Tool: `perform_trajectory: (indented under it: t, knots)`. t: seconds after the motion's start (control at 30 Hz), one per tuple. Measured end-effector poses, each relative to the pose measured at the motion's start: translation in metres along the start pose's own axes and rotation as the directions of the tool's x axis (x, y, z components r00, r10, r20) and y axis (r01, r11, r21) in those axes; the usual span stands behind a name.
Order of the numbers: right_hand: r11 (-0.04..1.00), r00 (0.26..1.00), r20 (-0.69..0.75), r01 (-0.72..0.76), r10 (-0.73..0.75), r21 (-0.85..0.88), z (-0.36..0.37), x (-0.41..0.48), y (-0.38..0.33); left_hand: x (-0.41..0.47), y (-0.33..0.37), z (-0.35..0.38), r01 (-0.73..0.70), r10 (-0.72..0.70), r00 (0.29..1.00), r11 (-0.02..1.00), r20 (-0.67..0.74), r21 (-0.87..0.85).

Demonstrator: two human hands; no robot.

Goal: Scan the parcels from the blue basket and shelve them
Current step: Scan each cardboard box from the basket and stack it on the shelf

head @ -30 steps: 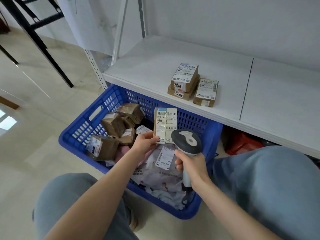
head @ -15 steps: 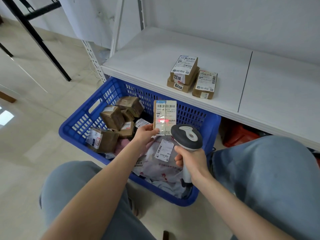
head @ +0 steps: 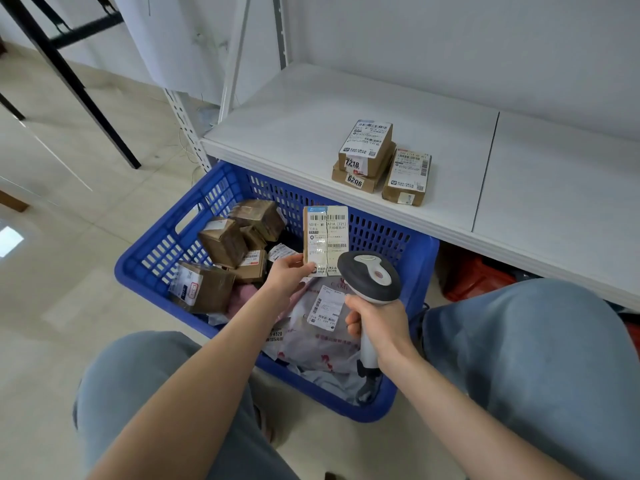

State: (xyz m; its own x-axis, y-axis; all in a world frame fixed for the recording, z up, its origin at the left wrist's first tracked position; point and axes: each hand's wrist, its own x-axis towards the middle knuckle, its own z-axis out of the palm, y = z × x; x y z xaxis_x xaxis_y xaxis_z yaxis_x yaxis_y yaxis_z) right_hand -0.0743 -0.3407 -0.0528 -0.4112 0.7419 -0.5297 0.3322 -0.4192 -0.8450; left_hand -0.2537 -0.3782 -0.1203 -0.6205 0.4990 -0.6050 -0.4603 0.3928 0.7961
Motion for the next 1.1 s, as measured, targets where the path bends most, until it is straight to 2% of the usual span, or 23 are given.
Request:
perform_trajectory:
  t: [0.23, 0.4, 0.57, 0.67, 0.73, 0.8, 0.97, 1.1]
  knots:
    - [0.973, 0.997, -0.04, 0.08, -0.073, 0.217, -0.004, 0.03, -0.04, -0.009, 0.03, 0.011, -0.13, 0.13, 0.991, 0.991, 0.032, -0.015]
    - [0.93, 0.986, -0.077, 0.163, -0.146, 0.329, -0.015, 0.069, -0.086, -0.01, 0.098, 0.038, -0.243, 0.241, 0.969, 0.968, 0.047, 0.059]
    - [0.866, 0.973, -0.172, 0.218, -0.156, 0.449, -0.044, 0.106, -0.127, 0.003, 0.157, 0.103, -0.368, 0.357, 0.93, 0.903, 0.091, 0.222]
    - [0.834, 0.964, -0.225, 0.241, -0.145, 0.496, -0.064, 0.128, -0.139, 0.016, 0.174, 0.14, -0.446, 0.451, 0.888, 0.79, 0.092, 0.421]
    - [0.824, 0.963, -0.239, 0.237, -0.128, 0.514, -0.073, 0.141, -0.141, 0.021, 0.179, 0.159, -0.467, 0.51, 0.851, 0.632, 0.121, 0.618]
    - [0.82, 0.965, -0.24, 0.222, -0.107, 0.527, -0.079, 0.153, -0.139, 0.026, 0.181, 0.174, -0.427, 0.533, 0.837, 0.493, 0.125, 0.758]
    - [0.844, 0.969, -0.233, 0.196, -0.087, 0.5, -0.076, 0.175, -0.136, 0.038, 0.171, 0.188, -0.348, 0.507, 0.853, 0.369, 0.127, 0.862]
    - [0.855, 0.974, -0.217, 0.168, -0.066, 0.491, -0.072, 0.184, -0.135, 0.037, 0.161, 0.186, -0.393, 0.516, 0.83, 0.274, 0.211, 0.878]
